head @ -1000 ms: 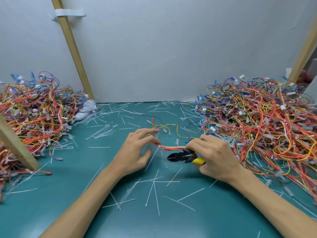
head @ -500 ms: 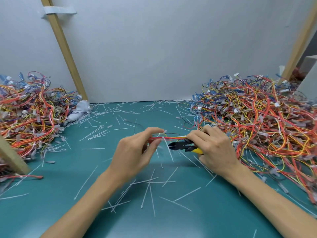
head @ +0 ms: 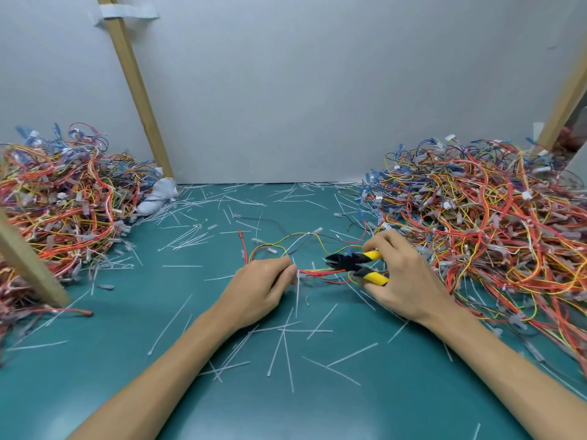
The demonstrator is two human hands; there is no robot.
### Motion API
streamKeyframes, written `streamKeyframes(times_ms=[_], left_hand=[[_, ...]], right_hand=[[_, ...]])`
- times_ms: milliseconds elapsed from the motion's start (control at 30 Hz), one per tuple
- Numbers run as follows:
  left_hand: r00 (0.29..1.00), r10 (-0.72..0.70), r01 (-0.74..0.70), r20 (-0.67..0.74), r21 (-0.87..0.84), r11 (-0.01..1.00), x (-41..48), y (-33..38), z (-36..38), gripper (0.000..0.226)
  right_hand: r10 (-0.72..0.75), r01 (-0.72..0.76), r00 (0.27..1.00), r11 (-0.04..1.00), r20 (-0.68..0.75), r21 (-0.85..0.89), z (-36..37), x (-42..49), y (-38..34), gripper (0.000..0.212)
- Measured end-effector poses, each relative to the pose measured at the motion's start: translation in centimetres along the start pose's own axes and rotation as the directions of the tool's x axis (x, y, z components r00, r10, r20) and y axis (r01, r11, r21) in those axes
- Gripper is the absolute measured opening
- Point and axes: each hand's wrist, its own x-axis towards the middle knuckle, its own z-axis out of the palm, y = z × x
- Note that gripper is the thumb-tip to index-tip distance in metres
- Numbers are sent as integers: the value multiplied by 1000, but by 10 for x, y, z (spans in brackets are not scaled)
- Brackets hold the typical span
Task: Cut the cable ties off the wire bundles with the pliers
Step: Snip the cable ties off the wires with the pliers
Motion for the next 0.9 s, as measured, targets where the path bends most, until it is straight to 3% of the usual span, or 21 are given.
streamKeyframes(times_ms=[67, 200, 300, 400, 533, 700, 833, 900], left_hand=[[1000, 11, -11, -8, -59, 998, 1, -2, 0, 25], [1000, 23, -25, -14, -177, 984, 2, -4, 2, 15], [999, 10, -20, -39, -281, 960, 1, 1, 1, 11], [998, -8, -15, -66, -340, 940, 1, 7, 0, 18], [990, -28, -7, -136, -250, 968, 3, 4, -2, 8], [967, -38, 18, -252, -82, 996, 6, -7, -14, 10], [870, -166, 190, -465, 4, 982, 9, -16, -32, 17], [836, -257, 295, -486, 4, 955, 10, -20, -35, 22]], right_hand=[[9, -5, 993, 999, -114, 36, -1, 0, -6, 30], [181, -137, 956, 971, -229, 195, -4, 0, -17, 48], [298, -221, 917, 933, -266, 284, -2, 4, -21, 37], [285, -244, 938, 947, -196, 210, 2, 5, -21, 52], [249, -228, 957, 962, -146, 149, 10, -1, -17, 60], [147, -142, 981, 989, -131, 40, 7, 0, -15, 38], [145, -139, 974, 989, -171, 46, 5, -1, -20, 39], [119, -118, 980, 993, -160, 13, 3, -1, -20, 49]])
